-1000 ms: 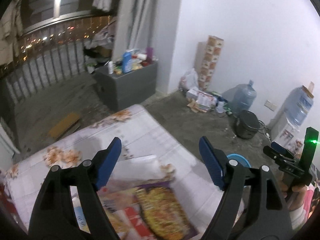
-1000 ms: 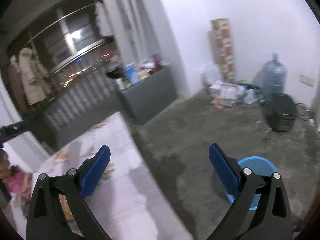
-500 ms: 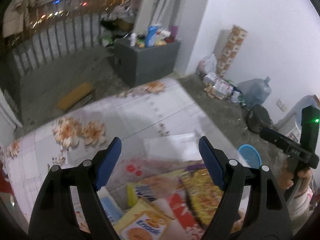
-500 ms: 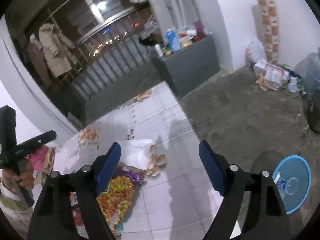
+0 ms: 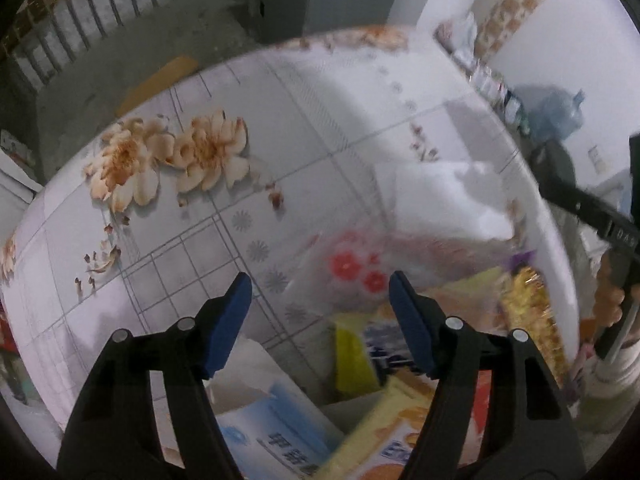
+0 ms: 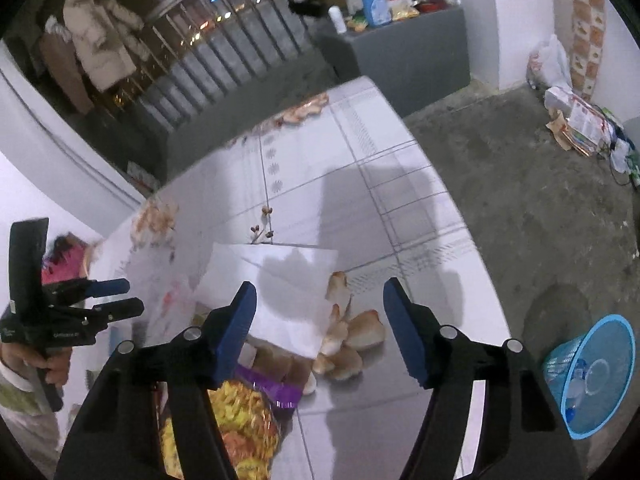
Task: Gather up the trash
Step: 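Close the right tool on the white paper sheet while the left tool grasps the clear printed bag, then carry paper and clear bag over the blue wastebasket and open both tools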
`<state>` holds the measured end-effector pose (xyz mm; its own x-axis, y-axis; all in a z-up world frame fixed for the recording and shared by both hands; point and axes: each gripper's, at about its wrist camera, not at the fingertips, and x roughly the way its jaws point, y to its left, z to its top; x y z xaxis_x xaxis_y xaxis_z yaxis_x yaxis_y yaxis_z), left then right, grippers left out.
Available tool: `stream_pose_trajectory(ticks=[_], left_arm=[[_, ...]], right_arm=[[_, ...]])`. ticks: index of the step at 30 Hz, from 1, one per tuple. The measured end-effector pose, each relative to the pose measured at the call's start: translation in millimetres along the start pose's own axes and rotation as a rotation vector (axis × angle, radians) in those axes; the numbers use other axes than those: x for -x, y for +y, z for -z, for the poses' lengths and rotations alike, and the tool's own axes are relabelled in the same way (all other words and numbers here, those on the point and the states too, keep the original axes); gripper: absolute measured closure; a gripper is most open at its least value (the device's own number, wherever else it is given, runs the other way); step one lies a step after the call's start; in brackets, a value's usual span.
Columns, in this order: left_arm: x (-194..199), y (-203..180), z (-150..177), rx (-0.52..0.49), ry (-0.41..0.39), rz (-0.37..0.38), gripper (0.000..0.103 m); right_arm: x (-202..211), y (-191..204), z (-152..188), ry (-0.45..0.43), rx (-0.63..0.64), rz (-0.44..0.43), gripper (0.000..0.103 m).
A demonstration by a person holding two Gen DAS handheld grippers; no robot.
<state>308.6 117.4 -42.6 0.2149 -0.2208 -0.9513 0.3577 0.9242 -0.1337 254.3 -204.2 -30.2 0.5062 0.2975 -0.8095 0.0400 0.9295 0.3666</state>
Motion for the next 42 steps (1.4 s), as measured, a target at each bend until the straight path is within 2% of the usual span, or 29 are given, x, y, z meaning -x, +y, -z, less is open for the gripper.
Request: stream_pose_trajectory(ticks=[6, 10, 14, 16, 20, 23, 25, 28, 33, 38, 42], left_arm=[[-27.9, 0.4, -0.4, -0.052, 0.106, -0.038, 0.037], [-35.2, -3.0, -2.6, -0.07, 0.119, -0.053, 0.037], [-37.8, -15.2, -4.5, -0.128, 0.114, -0.097, 0.043], [-36.5, -22.0, -3.8, -0.152, 0.104, -0.095, 0.05], [-34.3, -33.3, -3.9, -0.177, 0.09, -0.091, 0.066], [-35.8, -40.9, -7.1, -0.182, 0.09, -0.095, 0.072], [-40.5, -51.3, -11.8, -0.186, 0.09, -0.098, 0.074], [-45.1, -54.5, -14.9, -0.196, 0.087, -0.113, 0.083], [-51.4, -61.1, -21.1, -0.217, 0.084, -0.123, 0.091], [-49.2, -56.6, -22.4, -0.209, 0.079, -0.09, 0.1], [-37.6, -53.6, -15.8, -0.206, 0.057, -0.074, 0.102]], right_arm=[[-29.6, 13.1, -9.3, 0.047, 0.054, 0.045, 0.038], [-42.8, 18.9, -10.1, 0.071, 0.089, 0.066, 0.038], [-54.2, 22.6, -8.4, 0.084, 0.123, 0.099, 0.038], [-54.9, 25.8, -7.5, 0.078, 0.148, 0.128, 0.04], [-56.3, 30.1, -5.7, 0.072, 0.191, 0.186, 0.054], [-56.5, 33.1, -5.0, 0.072, 0.222, 0.224, 0.066], [-55.4, 34.2, -5.0, 0.073, 0.23, 0.219, 0.072], [-55.5, 36.3, -4.6, 0.072, 0.236, 0.211, 0.08], [-59.6, 33.3, -6.8, 0.078, 0.205, 0.161, 0.097], [-56.9, 22.6, -8.8, 0.077, 0.135, 0.081, 0.099], [-43.5, 16.9, -10.2, 0.036, 0.093, 0.048, 0.099]])
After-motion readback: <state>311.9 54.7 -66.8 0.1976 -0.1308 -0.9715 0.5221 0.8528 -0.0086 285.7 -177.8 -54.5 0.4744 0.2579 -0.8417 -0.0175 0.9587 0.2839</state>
